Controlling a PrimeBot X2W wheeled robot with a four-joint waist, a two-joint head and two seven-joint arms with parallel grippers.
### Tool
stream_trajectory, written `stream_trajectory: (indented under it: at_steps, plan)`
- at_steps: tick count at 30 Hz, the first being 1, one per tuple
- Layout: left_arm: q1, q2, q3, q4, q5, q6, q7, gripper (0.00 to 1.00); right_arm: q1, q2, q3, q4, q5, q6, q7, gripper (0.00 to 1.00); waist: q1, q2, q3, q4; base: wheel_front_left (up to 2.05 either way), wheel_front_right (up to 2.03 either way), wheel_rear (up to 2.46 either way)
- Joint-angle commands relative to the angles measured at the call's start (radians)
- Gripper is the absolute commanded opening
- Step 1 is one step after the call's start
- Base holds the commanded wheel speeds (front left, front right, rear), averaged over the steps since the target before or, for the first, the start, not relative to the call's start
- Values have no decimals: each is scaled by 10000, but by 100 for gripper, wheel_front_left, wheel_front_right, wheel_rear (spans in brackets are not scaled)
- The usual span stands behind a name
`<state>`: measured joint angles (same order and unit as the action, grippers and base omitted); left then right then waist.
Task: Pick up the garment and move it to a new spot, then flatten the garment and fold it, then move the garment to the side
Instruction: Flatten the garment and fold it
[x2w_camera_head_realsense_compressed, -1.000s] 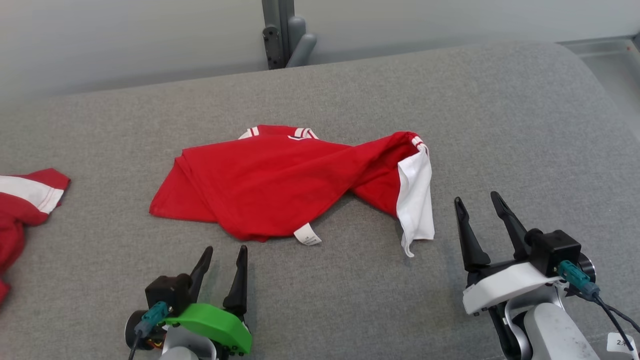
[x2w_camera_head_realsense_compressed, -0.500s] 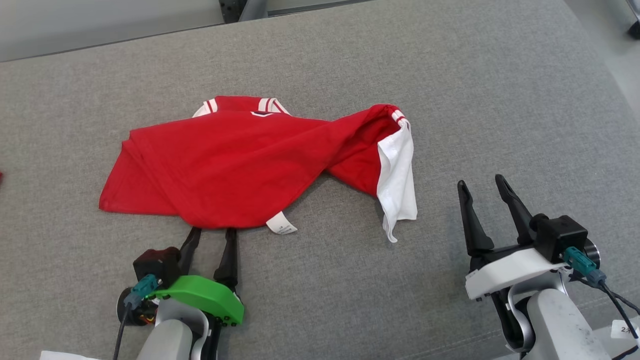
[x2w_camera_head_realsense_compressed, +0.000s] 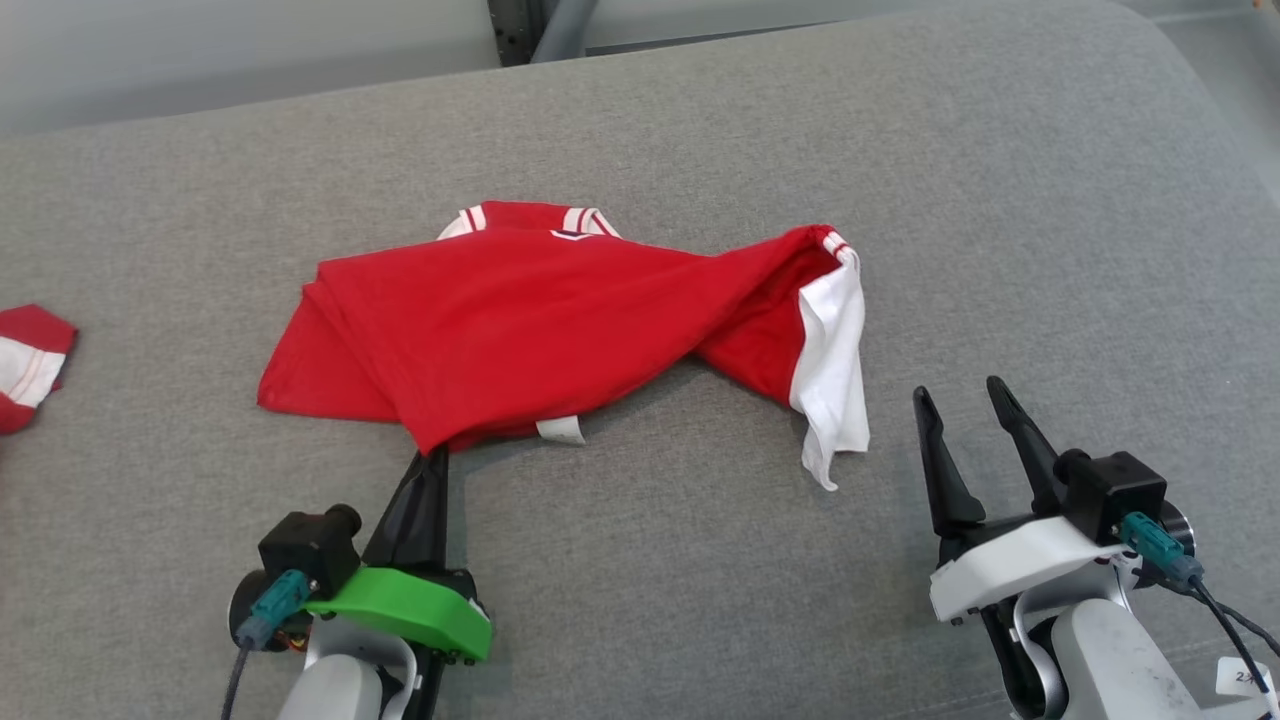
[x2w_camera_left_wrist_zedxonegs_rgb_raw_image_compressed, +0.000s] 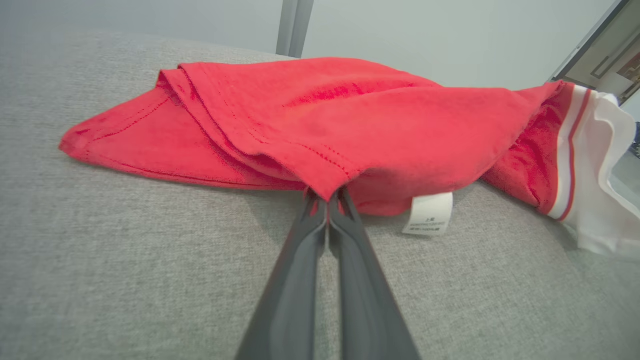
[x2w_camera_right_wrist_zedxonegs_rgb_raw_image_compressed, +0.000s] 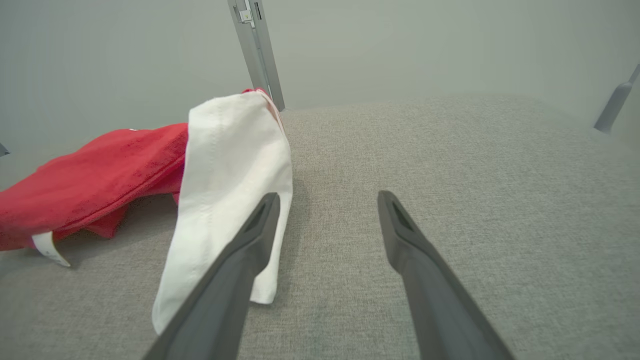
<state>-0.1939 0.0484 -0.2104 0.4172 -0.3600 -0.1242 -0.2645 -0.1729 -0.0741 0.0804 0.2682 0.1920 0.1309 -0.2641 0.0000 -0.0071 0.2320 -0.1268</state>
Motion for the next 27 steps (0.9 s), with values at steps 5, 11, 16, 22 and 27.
stream_trajectory:
  at_steps: [5,11,16,22,27]
  plan:
    - [343,34,388,-894,474,-58,2,0,339,62,-63,149,129,-3,-4,100,0,71,-925,1077,0,0,0]
    - [567,338,263,-761,224,-71,7,0,530,150,-7,228,197,-3,-4,100,0,71,-1449,1740,0,0,0]
    - [348,1319,-978,66,-1315,-72,465,0,744,199,-53,274,183,-3,-4,100,0,71,-1673,1965,0,0,0]
    - [678,2609,-2143,-31,-3321,-74,1988,0,955,213,-265,288,185,-3,-4,100,0,71,-1720,2037,0,0,0]
    - [396,3268,-2415,13,-4380,-74,2913,5,794,215,-230,249,94,-3,-4,100,0,71,-1446,1831,0,0,0]
